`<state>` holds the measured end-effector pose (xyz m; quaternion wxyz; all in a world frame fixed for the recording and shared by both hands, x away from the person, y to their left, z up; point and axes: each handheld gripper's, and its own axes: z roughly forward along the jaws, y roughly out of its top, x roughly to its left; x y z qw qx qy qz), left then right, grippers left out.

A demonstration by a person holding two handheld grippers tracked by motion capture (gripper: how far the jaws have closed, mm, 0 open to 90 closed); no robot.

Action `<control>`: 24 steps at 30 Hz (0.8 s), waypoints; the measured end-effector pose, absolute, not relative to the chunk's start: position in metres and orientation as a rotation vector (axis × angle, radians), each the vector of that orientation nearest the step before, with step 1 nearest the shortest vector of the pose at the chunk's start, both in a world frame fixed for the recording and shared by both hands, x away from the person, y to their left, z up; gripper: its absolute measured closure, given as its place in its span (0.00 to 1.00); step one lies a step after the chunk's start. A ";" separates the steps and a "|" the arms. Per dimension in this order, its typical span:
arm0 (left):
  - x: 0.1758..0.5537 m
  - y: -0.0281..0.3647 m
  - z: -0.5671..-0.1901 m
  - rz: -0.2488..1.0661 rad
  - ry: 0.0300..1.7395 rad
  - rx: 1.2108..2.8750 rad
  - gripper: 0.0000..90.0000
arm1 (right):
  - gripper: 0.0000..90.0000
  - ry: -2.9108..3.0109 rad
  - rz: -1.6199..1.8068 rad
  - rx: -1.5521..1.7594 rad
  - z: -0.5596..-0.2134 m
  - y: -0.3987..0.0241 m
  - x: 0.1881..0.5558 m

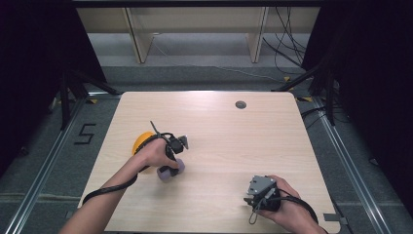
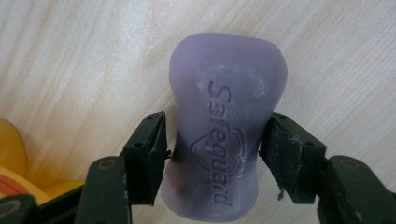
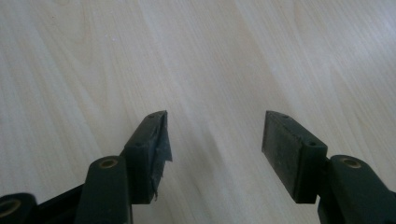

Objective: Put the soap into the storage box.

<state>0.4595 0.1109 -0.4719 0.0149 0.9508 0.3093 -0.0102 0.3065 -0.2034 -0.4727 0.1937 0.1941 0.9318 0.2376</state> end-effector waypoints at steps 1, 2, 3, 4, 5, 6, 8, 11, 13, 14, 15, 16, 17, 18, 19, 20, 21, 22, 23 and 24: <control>0.458 0.110 -0.473 -0.053 1.006 2.938 0.46 | 0.46 2.615 0.667 0.546 -0.473 -0.203 0.306; 0.458 0.110 -0.473 -0.057 1.009 2.941 0.47 | 0.46 2.615 0.667 0.545 -0.473 -0.203 0.307; 0.457 0.110 -0.474 -0.068 1.038 2.929 0.47 | 0.46 2.623 0.668 0.547 -0.473 -0.203 0.306; 0.458 0.110 -0.474 -0.071 1.040 2.932 0.47 | 0.46 2.623 0.671 0.564 -0.474 -0.203 0.306; 0.458 0.110 -0.475 -0.072 1.050 2.928 0.47 | 0.46 2.624 0.674 0.564 -0.474 -0.203 0.306; 0.458 0.110 -0.475 -0.067 1.053 2.925 0.47 | 0.46 2.620 0.672 0.550 -0.474 -0.203 0.306; 0.458 0.110 -0.476 -0.067 1.055 2.931 0.47 | 0.46 2.610 0.664 0.543 -0.473 -0.203 0.307; 0.457 0.109 -0.476 -0.055 1.043 2.939 0.48 | 0.46 2.625 0.669 0.563 -0.474 -0.203 0.306; 0.457 0.109 -0.477 -0.057 1.052 2.933 0.48 | 0.46 2.615 0.667 0.548 -0.473 -0.203 0.306; 0.457 0.109 -0.476 -0.065 1.052 2.938 0.48 | 0.46 2.594 0.665 0.562 -0.474 -0.203 0.306; 0.458 0.109 -0.477 -0.062 1.051 2.936 0.48 | 0.46 2.590 0.641 0.534 -0.474 -0.203 0.307; 0.458 0.109 -0.477 -0.063 1.052 2.937 0.48 | 0.46 2.597 0.655 0.552 -0.474 -0.203 0.306; 0.459 0.109 -0.477 -0.063 1.046 2.945 0.49 | 0.46 2.597 0.655 0.553 -0.474 -0.203 0.306; 0.458 0.109 -0.479 -0.049 1.051 2.933 0.49 | 0.46 2.593 0.658 0.558 -0.474 -0.203 0.306; 0.458 0.109 -0.479 -0.053 1.054 2.935 0.49 | 0.46 2.591 0.655 0.547 -0.474 -0.203 0.306; 0.459 0.109 -0.479 -0.058 1.054 2.938 0.49 | 0.46 2.602 0.667 0.551 -0.474 -0.203 0.306; 0.459 0.109 -0.480 -0.063 1.051 2.936 0.50 | 0.46 2.607 0.680 0.567 -0.474 -0.203 0.306; 0.460 0.110 -0.479 -0.083 1.054 2.943 0.51 | 0.46 2.606 0.678 0.566 -0.474 -0.203 0.306; 0.460 0.110 -0.479 -0.086 1.060 2.937 0.51 | 0.46 2.602 0.668 0.551 -0.474 -0.203 0.306; 0.459 0.110 -0.480 -0.084 1.066 2.927 0.52 | 0.46 2.612 0.669 0.548 -0.473 -0.203 0.306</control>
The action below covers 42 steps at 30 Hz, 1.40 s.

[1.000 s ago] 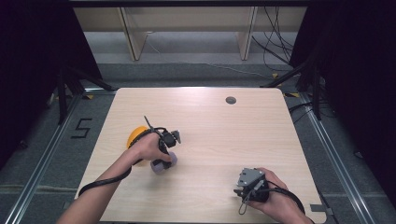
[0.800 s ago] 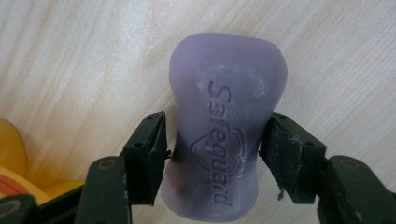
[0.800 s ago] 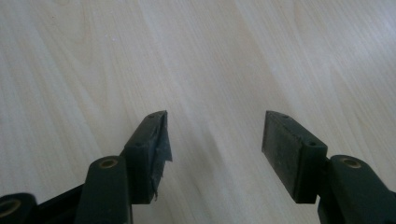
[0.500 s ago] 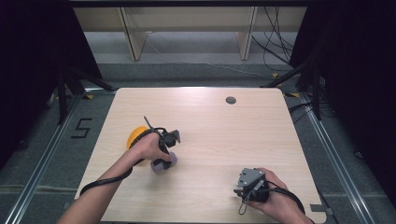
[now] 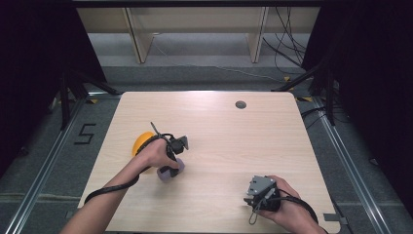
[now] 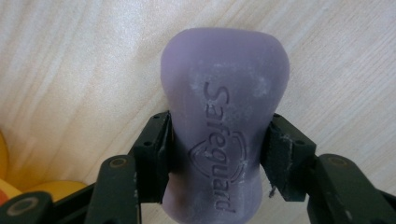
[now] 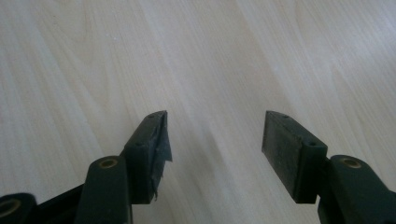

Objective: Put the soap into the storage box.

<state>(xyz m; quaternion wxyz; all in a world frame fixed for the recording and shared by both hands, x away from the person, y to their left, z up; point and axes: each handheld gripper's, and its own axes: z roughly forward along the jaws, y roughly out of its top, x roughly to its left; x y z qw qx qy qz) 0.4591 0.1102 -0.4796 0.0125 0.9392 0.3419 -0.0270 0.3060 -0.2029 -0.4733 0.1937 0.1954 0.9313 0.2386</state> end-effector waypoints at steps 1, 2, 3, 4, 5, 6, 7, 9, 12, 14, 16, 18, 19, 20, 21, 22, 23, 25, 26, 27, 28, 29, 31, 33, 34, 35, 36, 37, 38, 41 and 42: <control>0.459 0.110 -0.480 -0.089 1.074 2.924 0.52 | 0.46 2.621 0.668 0.547 -0.473 -0.203 0.306; 0.458 0.110 -0.480 -0.082 1.075 2.924 0.53 | 0.46 2.619 0.669 0.547 -0.473 -0.203 0.306; 0.458 0.110 -0.480 -0.082 1.087 2.921 0.53 | 0.46 2.616 0.667 0.546 -0.473 -0.203 0.306; 0.457 0.109 -0.481 -0.064 1.104 2.911 0.53 | 0.46 2.603 0.667 0.550 -0.474 -0.203 0.306; 0.456 0.109 -0.481 -0.054 1.119 2.906 0.54 | 0.46 2.602 0.668 0.550 -0.474 -0.203 0.306; 0.455 0.109 -0.481 -0.045 1.131 2.901 0.54 | 0.46 2.598 0.666 0.551 -0.474 -0.203 0.306; 0.454 0.108 -0.481 -0.031 1.151 2.888 0.54 | 0.46 2.597 0.656 0.539 -0.473 -0.203 0.306; 0.453 0.109 -0.481 -0.028 1.184 2.871 0.54 | 0.46 2.590 0.653 0.544 -0.474 -0.203 0.306; 0.454 0.112 -0.479 -0.106 1.368 2.782 0.54 | 0.46 2.616 0.668 0.545 -0.473 -0.203 0.306; 0.454 0.113 -0.480 -0.101 1.347 2.788 0.54 | 0.46 2.616 0.667 0.546 -0.473 -0.202 0.306; 0.453 0.113 -0.480 -0.094 1.369 2.771 0.54 | 0.46 2.617 0.667 0.546 -0.473 -0.203 0.306; 0.453 0.113 -0.480 -0.090 1.377 2.766 0.54 | 0.46 2.613 0.663 0.544 -0.473 -0.203 0.306; 0.453 0.113 -0.480 -0.092 1.397 2.747 0.54 | 0.46 2.614 0.665 0.544 -0.473 -0.203 0.306; 0.452 0.113 -0.480 -0.091 1.411 2.735 0.54 | 0.46 2.614 0.665 0.545 -0.473 -0.203 0.306; 0.452 0.113 -0.480 -0.088 1.426 2.724 0.54 | 0.46 2.614 0.665 0.545 -0.473 -0.203 0.306; 0.451 0.113 -0.480 -0.084 1.437 2.715 0.54 | 0.46 2.614 0.667 0.547 -0.474 -0.203 0.306; 0.451 0.114 -0.480 -0.075 1.443 2.712 0.54 | 0.46 2.605 0.675 0.566 -0.475 -0.202 0.305; 0.450 0.114 -0.480 -0.069 1.468 2.700 0.54 | 0.46 2.596 0.648 0.548 -0.474 -0.204 0.307; 0.450 0.114 -0.480 -0.065 1.479 2.690 0.54 | 0.46 2.595 0.639 0.539 -0.473 -0.204 0.307; 0.449 0.114 -0.479 -0.070 1.492 2.683 0.54 | 0.46 2.615 0.675 0.568 -0.474 -0.203 0.306; 0.449 0.114 -0.480 -0.074 1.505 2.668 0.54 | 0.46 2.621 0.669 0.564 -0.474 -0.202 0.305; 0.449 0.114 -0.480 -0.090 1.516 2.663 0.54 | 0.46 2.620 0.672 0.565 -0.474 -0.202 0.305; 0.449 0.116 -0.479 -0.121 1.526 2.652 0.54 | 0.46 2.607 0.678 0.569 -0.475 -0.202 0.305; 0.450 0.118 -0.477 -0.126 1.531 2.646 0.54 | 0.46 2.610 0.678 0.568 -0.475 -0.202 0.305; 0.449 0.118 -0.476 -0.116 1.538 2.634 0.54 | 0.46 2.621 0.671 0.564 -0.474 -0.202 0.305; 0.449 0.118 -0.475 -0.106 1.544 2.628 0.54 | 0.46 2.620 0.672 0.564 -0.474 -0.202 0.305; 0.449 0.118 -0.473 -0.103 1.557 2.621 0.54 | 0.46 2.616 0.676 0.567 -0.474 -0.202 0.305; 0.449 0.119 -0.472 -0.095 1.549 2.624 0.54 | 0.46 2.621 0.670 0.564 -0.474 -0.202 0.305; 0.449 0.119 -0.470 -0.092 1.558 2.617 0.54 | 0.46 2.614 0.671 0.550 -0.474 -0.202 0.306; 0.449 0.121 -0.465 -0.078 1.583 2.598 0.54 | 0.46 2.616 0.669 0.550 -0.473 -0.202 0.306; 0.449 0.122 -0.464 -0.069 1.591 2.589 0.54 | 0.46 2.617 0.669 0.550 -0.473 -0.202 0.306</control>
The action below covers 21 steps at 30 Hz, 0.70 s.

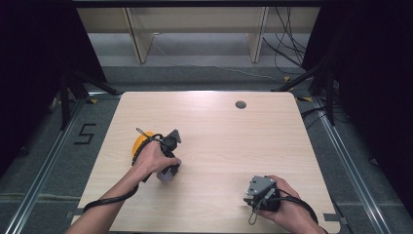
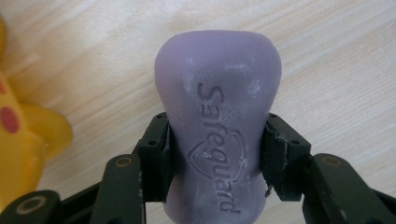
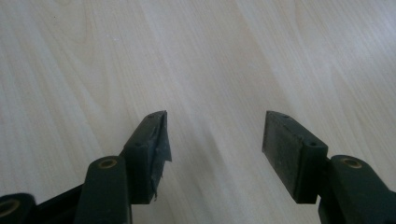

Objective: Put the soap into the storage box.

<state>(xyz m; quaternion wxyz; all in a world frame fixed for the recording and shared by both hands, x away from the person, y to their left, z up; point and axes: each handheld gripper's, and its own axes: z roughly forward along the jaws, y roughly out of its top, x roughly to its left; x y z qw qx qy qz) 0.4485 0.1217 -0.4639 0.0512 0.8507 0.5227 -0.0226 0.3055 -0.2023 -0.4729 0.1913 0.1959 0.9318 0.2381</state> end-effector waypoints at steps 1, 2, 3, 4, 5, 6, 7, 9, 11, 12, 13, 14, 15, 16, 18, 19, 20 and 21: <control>0.449 0.122 -0.463 -0.064 1.599 2.583 0.54 | 0.46 2.617 0.669 0.551 -0.473 -0.202 0.305; 0.449 0.124 -0.461 -0.062 1.605 2.580 0.54 | 0.46 2.638 0.649 0.541 -0.471 -0.203 0.306; 0.449 0.124 -0.460 -0.062 1.613 2.577 0.54 | 0.46 2.636 0.614 0.534 -0.469 -0.203 0.306; 0.449 0.125 -0.459 -0.062 1.612 2.577 0.54 | 0.46 2.636 0.615 0.533 -0.469 -0.204 0.306; 0.449 0.126 -0.458 -0.060 1.616 2.571 0.54 | 0.46 2.632 0.651 0.540 -0.470 -0.203 0.306; 0.449 0.127 -0.457 -0.052 1.617 2.566 0.54 | 0.46 2.628 0.655 0.560 -0.471 -0.203 0.305; 0.449 0.127 -0.456 -0.046 1.622 2.559 0.54 | 0.46 2.634 0.651 0.554 -0.471 -0.203 0.305; 0.449 0.128 -0.453 -0.043 1.627 2.555 0.54 | 0.46 2.635 0.625 0.558 -0.469 -0.203 0.305; 0.449 0.129 -0.451 -0.043 1.632 2.549 0.54 | 0.46 2.630 0.648 0.561 -0.470 -0.203 0.306; 0.449 0.130 -0.449 -0.062 1.636 2.559 0.54 | 0.46 2.610 0.671 0.561 -0.471 -0.203 0.306; 0.449 0.130 -0.449 -0.052 1.632 2.548 0.54 | 0.46 2.603 0.663 0.534 -0.470 -0.204 0.307; 0.449 0.131 -0.448 -0.041 1.639 2.530 0.54 | 0.46 2.602 0.663 0.534 -0.470 -0.204 0.307; 0.449 0.131 -0.447 -0.047 1.639 2.533 0.54 | 0.46 2.607 0.666 0.555 -0.470 -0.203 0.306; 0.450 0.132 -0.445 -0.056 1.633 2.540 0.54 | 0.46 2.603 0.662 0.535 -0.470 -0.204 0.307; 0.450 0.134 -0.443 -0.059 1.633 2.535 0.54 | 0.46 2.605 0.662 0.534 -0.470 -0.204 0.307; 0.450 0.134 -0.442 -0.049 1.640 2.527 0.54 | 0.46 2.604 0.663 0.534 -0.470 -0.204 0.307; 0.451 0.135 -0.441 -0.045 1.638 2.522 0.54 | 0.46 2.605 0.662 0.535 -0.470 -0.204 0.307; 0.451 0.136 -0.439 -0.043 1.643 2.514 0.54 | 0.46 2.608 0.656 0.534 -0.469 -0.204 0.307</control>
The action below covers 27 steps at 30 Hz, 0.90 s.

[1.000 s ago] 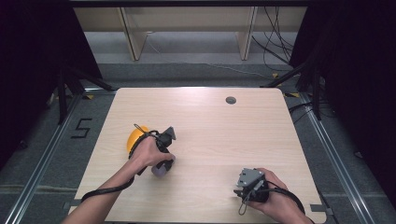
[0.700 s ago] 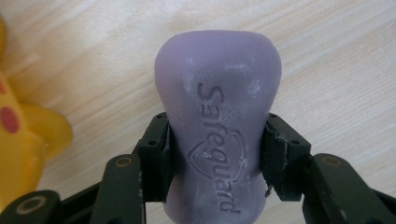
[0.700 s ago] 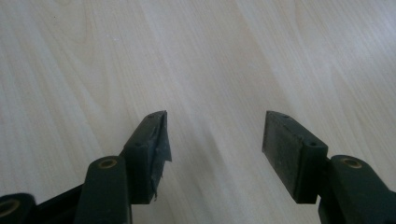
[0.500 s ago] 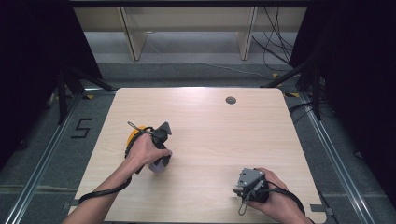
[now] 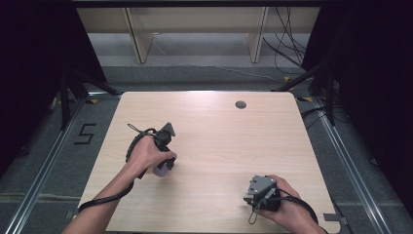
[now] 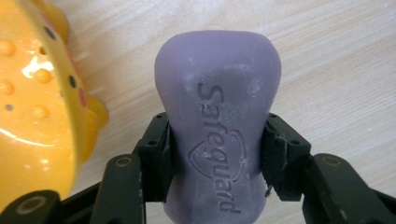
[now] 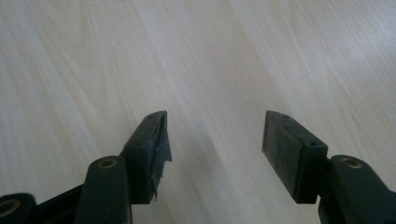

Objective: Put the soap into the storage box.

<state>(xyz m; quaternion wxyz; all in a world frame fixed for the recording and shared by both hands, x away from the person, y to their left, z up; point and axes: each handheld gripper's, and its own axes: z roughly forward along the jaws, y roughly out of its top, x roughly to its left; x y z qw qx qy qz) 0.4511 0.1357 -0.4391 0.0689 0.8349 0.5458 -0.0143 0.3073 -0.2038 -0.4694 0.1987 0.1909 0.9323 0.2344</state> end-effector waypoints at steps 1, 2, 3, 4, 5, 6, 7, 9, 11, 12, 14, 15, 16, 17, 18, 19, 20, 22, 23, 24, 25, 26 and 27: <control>0.452 0.137 -0.437 -0.046 1.644 2.513 0.54 | 0.46 2.612 0.661 0.558 -0.470 -0.203 0.306; 0.452 0.137 -0.436 -0.046 1.656 2.501 0.54 | 0.46 2.608 0.657 0.536 -0.469 -0.204 0.307; 0.453 0.139 -0.433 -0.059 1.656 2.518 0.54 | 0.46 2.604 0.664 0.536 -0.470 -0.204 0.307; 0.453 0.140 -0.432 -0.046 1.658 2.504 0.54 | 0.46 2.608 0.656 0.535 -0.469 -0.204 0.307; 0.453 0.141 -0.432 -0.027 1.667 2.478 0.54 | 0.46 2.608 0.657 0.535 -0.469 -0.204 0.307; 0.455 0.142 -0.429 -0.047 1.674 2.495 0.54 | 0.46 2.604 0.664 0.536 -0.470 -0.204 0.307; 0.455 0.144 -0.428 -0.039 1.669 2.494 0.54 | 0.46 2.606 0.663 0.536 -0.470 -0.204 0.307; 0.456 0.146 -0.426 -0.049 1.684 2.482 0.54 | 0.46 2.606 0.662 0.535 -0.470 -0.204 0.307; 0.457 0.149 -0.424 -0.051 1.690 2.476 0.54 | 0.46 2.606 0.663 0.536 -0.470 -0.204 0.307; 0.458 0.150 -0.423 -0.053 1.692 2.474 0.54 | 0.46 2.606 0.664 0.538 -0.470 -0.203 0.307; 0.458 0.152 -0.423 -0.044 1.695 2.464 0.54 | 0.46 2.605 0.664 0.539 -0.470 -0.203 0.307; 0.458 0.152 -0.423 -0.036 1.698 2.455 0.54 | 0.46 2.606 0.664 0.540 -0.470 -0.203 0.307; 0.459 0.153 -0.422 -0.040 1.698 2.459 0.54 | 0.46 2.607 0.664 0.542 -0.470 -0.203 0.307; 0.459 0.154 -0.421 -0.036 1.710 2.452 0.54 | 0.46 2.608 0.665 0.542 -0.470 -0.203 0.307; 0.460 0.155 -0.420 -0.047 1.713 2.459 0.54 | 0.46 2.608 0.665 0.542 -0.470 -0.203 0.307; 0.460 0.156 -0.419 -0.044 1.708 2.467 0.54 | 0.46 2.608 0.665 0.541 -0.470 -0.203 0.307; 0.460 0.156 -0.419 -0.036 1.706 2.461 0.54 | 0.46 2.605 0.665 0.540 -0.470 -0.203 0.307; 0.461 0.158 -0.417 -0.033 1.705 2.459 0.54 | 0.46 2.605 0.666 0.540 -0.470 -0.203 0.307; 0.462 0.159 -0.416 -0.031 1.714 2.451 0.54 | 0.46 2.609 0.665 0.543 -0.470 -0.203 0.307; 0.462 0.160 -0.415 -0.034 1.709 2.456 0.54 | 0.46 2.610 0.661 0.542 -0.470 -0.203 0.307; 0.463 0.160 -0.414 -0.036 1.711 2.451 0.54 | 0.46 2.611 0.660 0.543 -0.469 -0.203 0.307; 0.463 0.161 -0.414 -0.022 1.714 2.439 0.54 | 0.46 2.610 0.661 0.544 -0.470 -0.203 0.307; 0.464 0.162 -0.412 -0.033 1.715 2.447 0.54 | 0.46 2.610 0.660 0.544 -0.470 -0.203 0.307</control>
